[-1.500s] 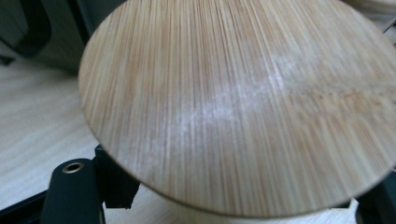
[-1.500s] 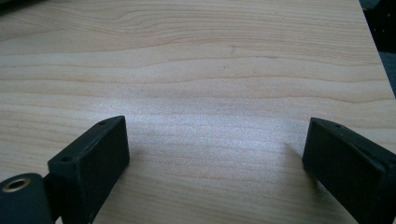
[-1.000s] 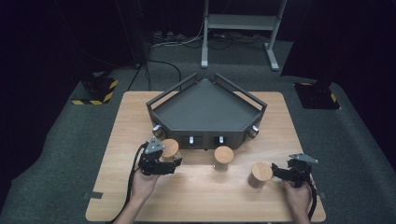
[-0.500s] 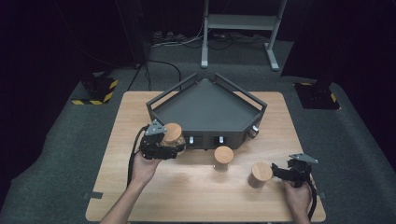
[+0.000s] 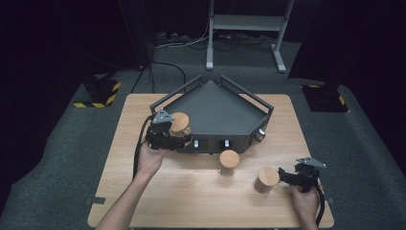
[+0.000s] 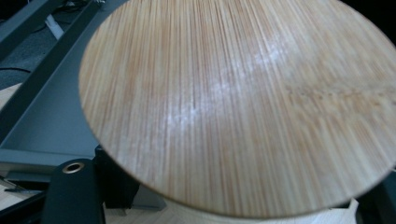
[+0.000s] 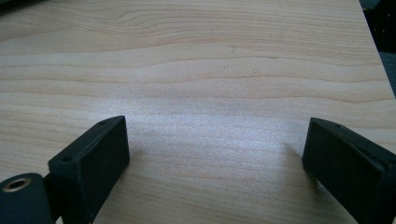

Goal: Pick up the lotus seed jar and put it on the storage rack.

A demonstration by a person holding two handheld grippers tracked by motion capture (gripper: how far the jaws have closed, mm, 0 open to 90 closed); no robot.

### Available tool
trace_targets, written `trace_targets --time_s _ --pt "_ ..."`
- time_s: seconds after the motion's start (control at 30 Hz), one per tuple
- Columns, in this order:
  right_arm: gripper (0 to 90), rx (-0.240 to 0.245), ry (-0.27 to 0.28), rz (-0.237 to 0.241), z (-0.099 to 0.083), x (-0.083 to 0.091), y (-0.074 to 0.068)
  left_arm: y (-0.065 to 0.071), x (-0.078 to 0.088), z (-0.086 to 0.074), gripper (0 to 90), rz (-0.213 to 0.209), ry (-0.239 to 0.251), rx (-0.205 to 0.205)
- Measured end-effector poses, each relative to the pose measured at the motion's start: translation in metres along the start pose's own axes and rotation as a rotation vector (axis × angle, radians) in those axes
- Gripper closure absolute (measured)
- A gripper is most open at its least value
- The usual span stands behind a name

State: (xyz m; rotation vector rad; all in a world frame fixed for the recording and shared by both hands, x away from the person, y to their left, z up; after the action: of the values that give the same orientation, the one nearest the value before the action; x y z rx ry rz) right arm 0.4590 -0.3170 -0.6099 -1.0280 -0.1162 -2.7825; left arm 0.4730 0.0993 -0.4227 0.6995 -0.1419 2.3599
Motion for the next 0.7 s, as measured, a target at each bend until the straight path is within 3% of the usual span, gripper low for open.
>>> trace_targets --time_s 0.2,0.7 --pt "7.1 0.000 0.000 0.000 0.000 0.000 0.000 -0.008 -0.006 0.010 25.3 0.016 -0.006 0.025" --pt "7.1 0.000 0.000 0.000 0.000 0.000 0.000 -0.025 -0.030 0.026 25.3 0.069 -0.027 0.044"
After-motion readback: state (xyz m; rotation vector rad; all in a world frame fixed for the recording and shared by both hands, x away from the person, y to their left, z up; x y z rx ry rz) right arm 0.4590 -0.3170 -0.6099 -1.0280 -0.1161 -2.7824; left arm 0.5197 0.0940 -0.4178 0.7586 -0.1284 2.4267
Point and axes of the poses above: each handheld gripper's, and its own axes: x roughly backward along the jaws, z roughly out of its top, y roughly to its right, the point moved 10 cm from there along -x, roughly forward along the jaws, and after that the axes turned 3 degrees about y, right-handed, at the moved point
